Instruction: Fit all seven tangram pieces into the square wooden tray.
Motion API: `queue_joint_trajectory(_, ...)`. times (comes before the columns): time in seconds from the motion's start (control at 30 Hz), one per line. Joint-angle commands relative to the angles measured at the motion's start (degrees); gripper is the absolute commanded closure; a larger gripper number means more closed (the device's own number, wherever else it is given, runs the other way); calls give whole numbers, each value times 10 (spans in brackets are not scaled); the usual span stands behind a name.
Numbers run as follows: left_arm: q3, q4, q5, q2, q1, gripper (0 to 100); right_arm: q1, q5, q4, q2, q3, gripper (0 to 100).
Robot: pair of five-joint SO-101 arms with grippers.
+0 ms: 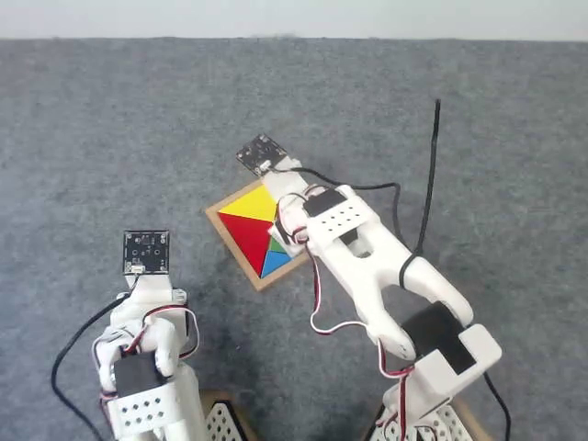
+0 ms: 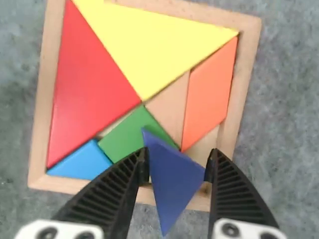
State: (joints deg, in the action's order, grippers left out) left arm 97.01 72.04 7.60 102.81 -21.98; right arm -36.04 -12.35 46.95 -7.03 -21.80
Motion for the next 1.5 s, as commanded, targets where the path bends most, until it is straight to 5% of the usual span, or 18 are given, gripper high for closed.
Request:
queue_joint_trajectory(0.0,-5,3,5,11,-2,985,-3,5,7,1,39,809)
queue_joint_trajectory(0.57,-5,3,5,11,-2,985,-29,-21,-2,47,-26,809)
queue_joint_trajectory(1.13,-5,3,5,11,-2,985,19,-35,-37,47,-25,809)
queue_joint_trajectory(1.3,-5,3,5,11,-2,985,15,-32,-30,65,-5,998)
queue_joint_trajectory(1.47,-5,3,5,11,-2,985,4,-49,44,160,-16,987)
